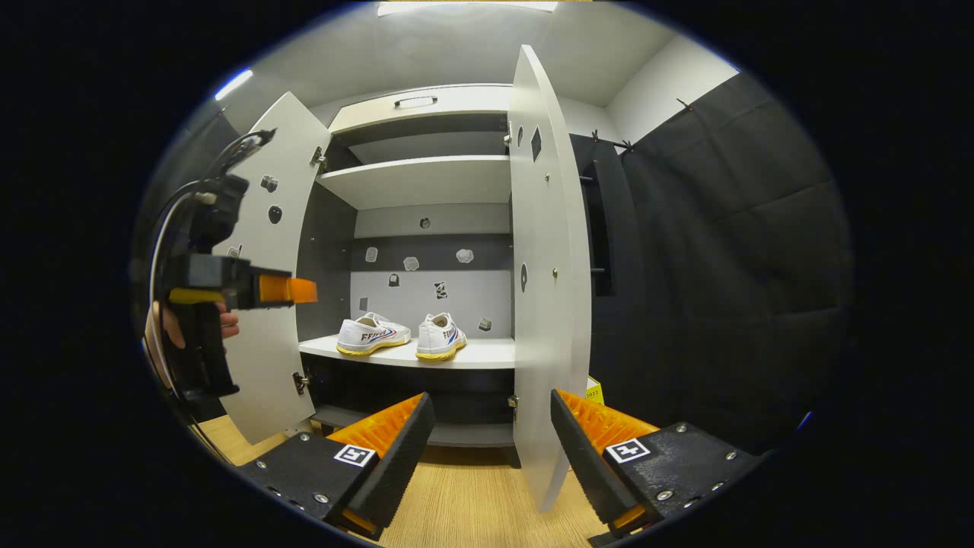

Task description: Grab one shoe with the right hand and put it into the shoe cabinet, grab the other shoe with the left hand and put it into the shoe cabinet; then close the right door with the right hand and the left door with the left hand.

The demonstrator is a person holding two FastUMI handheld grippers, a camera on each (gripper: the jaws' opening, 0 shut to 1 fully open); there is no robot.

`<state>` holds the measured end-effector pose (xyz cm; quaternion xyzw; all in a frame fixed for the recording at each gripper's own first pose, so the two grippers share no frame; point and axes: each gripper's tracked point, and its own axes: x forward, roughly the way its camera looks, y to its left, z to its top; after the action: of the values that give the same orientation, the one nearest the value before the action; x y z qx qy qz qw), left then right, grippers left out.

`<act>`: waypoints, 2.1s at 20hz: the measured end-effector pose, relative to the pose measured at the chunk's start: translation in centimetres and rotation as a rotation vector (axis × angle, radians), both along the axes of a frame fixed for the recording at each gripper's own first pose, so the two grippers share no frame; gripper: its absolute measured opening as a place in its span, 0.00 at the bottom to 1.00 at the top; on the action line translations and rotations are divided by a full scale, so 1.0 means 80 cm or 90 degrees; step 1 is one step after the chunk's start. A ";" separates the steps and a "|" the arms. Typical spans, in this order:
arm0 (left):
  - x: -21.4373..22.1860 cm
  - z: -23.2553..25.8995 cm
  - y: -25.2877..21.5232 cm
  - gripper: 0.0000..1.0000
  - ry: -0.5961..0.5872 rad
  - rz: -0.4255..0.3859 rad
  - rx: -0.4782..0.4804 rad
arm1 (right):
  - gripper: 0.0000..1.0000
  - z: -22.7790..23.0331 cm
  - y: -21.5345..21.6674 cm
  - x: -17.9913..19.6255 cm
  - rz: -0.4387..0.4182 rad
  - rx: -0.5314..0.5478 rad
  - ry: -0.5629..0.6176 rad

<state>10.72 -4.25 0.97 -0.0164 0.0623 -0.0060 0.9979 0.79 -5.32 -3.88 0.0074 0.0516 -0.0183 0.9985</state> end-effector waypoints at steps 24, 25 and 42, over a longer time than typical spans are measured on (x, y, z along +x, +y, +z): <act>-0.112 -0.064 0.019 0.97 -0.032 -0.006 0.000 | 0.94 0.178 -0.204 0.036 -0.150 -0.070 -0.117; -0.113 -0.063 0.019 0.97 -0.034 -0.005 0.002 | 0.94 0.183 -0.217 0.046 -0.155 -0.058 -0.115; -0.121 -0.068 0.019 0.97 -0.025 -0.008 0.007 | 0.88 0.180 -0.199 0.107 -0.107 -0.049 -0.105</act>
<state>1.07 -2.71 -4.47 -0.0101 0.0425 -0.0125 0.9990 9.34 -21.25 10.56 -0.0249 -0.0324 -0.1032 0.9938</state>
